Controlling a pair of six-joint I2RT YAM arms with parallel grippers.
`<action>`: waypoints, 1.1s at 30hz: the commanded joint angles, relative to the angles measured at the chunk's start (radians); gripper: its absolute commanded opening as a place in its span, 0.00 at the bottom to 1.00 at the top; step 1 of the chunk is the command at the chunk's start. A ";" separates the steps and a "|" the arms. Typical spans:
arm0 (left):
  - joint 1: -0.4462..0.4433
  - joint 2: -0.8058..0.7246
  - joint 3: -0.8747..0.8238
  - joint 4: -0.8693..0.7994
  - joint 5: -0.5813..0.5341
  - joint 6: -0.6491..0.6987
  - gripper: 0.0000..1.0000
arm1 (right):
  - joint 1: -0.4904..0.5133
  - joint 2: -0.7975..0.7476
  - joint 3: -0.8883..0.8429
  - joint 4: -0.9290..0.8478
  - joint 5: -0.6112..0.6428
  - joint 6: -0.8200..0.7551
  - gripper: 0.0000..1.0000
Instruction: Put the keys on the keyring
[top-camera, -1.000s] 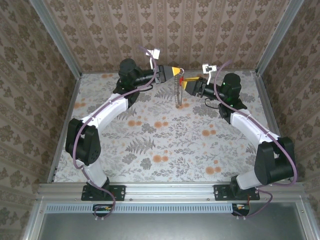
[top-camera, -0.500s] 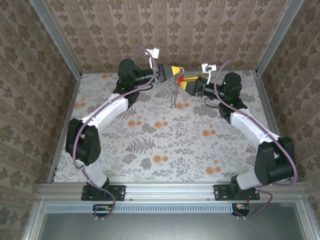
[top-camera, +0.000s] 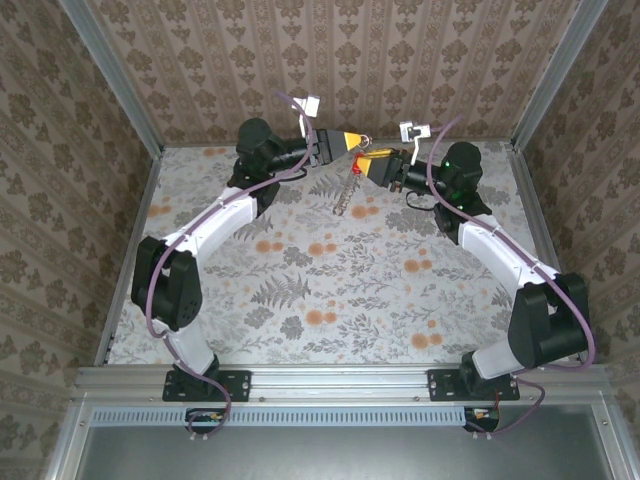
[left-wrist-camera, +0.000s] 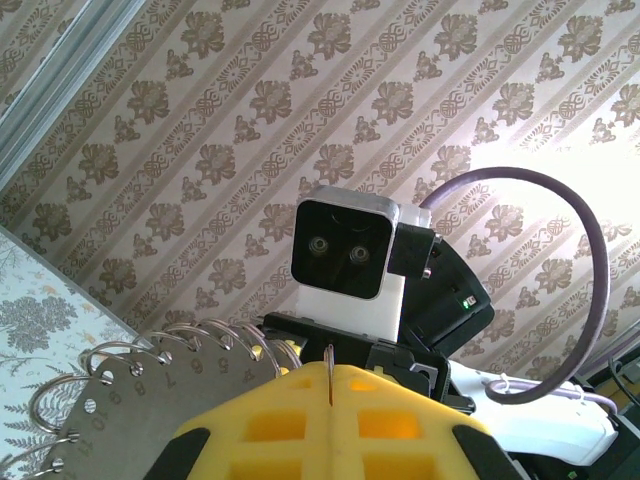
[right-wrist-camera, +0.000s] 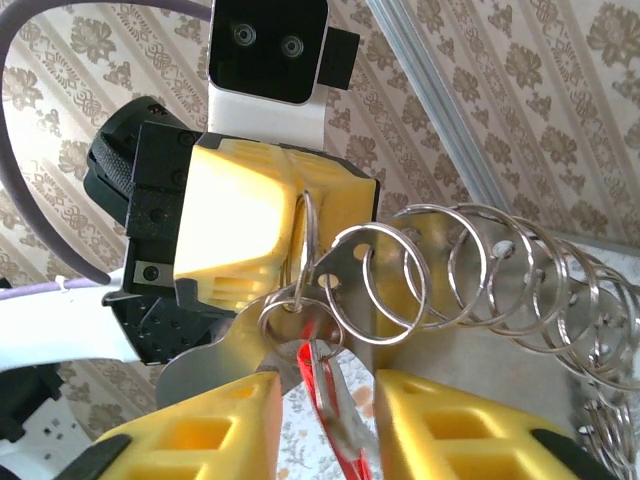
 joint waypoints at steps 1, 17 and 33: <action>-0.003 0.005 0.018 0.067 0.010 -0.012 0.00 | 0.005 -0.015 0.002 0.010 -0.021 -0.012 0.27; -0.003 0.003 0.009 0.093 0.002 -0.023 0.00 | 0.014 -0.024 -0.002 -0.022 -0.030 -0.026 0.00; 0.017 -0.006 -0.024 0.096 0.010 0.007 0.00 | -0.003 -0.100 0.030 -0.267 0.016 -0.136 0.00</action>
